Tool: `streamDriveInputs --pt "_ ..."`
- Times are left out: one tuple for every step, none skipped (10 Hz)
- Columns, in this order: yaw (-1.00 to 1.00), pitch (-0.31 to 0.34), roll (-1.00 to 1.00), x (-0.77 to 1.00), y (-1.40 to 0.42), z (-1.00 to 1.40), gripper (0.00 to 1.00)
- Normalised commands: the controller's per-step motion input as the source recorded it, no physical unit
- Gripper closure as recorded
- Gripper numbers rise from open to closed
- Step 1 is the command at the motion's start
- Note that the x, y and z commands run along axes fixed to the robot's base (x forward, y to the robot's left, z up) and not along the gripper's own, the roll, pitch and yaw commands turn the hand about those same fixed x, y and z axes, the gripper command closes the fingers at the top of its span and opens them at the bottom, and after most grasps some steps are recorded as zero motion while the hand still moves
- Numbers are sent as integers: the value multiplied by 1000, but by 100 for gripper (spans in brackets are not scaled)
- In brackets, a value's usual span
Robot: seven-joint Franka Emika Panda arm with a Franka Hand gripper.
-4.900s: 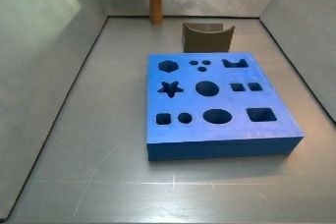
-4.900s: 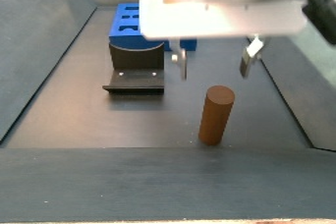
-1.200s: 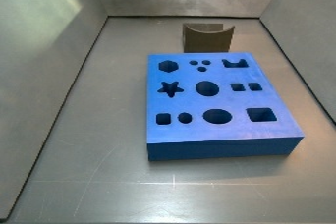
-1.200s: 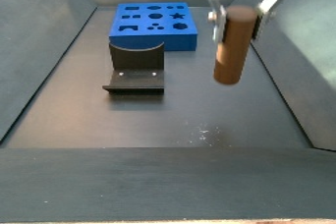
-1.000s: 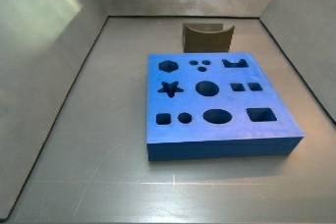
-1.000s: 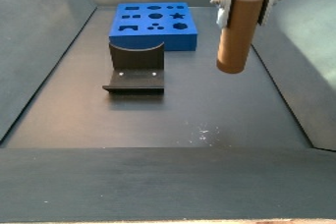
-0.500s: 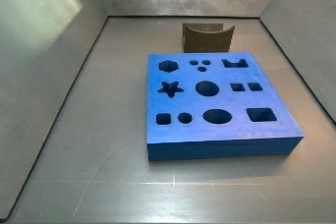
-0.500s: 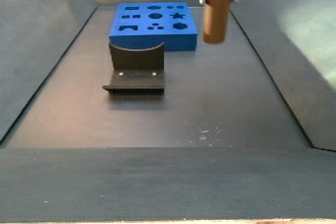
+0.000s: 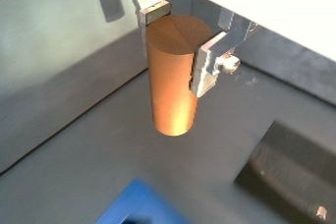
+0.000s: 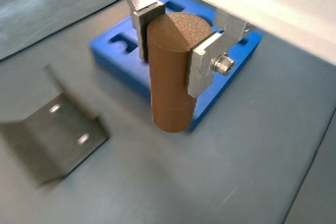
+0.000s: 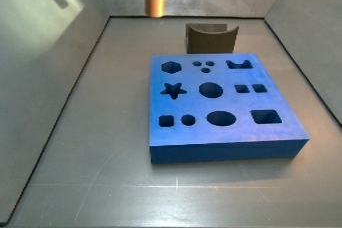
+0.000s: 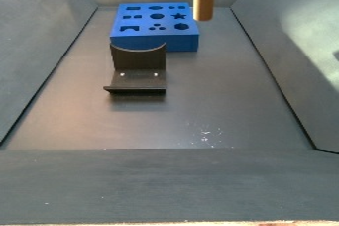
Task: Pick up the round object. Move to above the board. Insert the round object.
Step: Move to above the board.
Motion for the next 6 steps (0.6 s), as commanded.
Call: streamDriveInputs --pt "8 10 2 94 -1000 -19 100" --pt "7 24 -4 105 -1000 -22 100" --pt "10 32 -6 115 -1000 -22 100" --pt "10 43 13 126 -1000 -25 100" --pt "-1 53 16 142 -1000 -25 100" --pt "1 74 48 154 -843 -26 100"
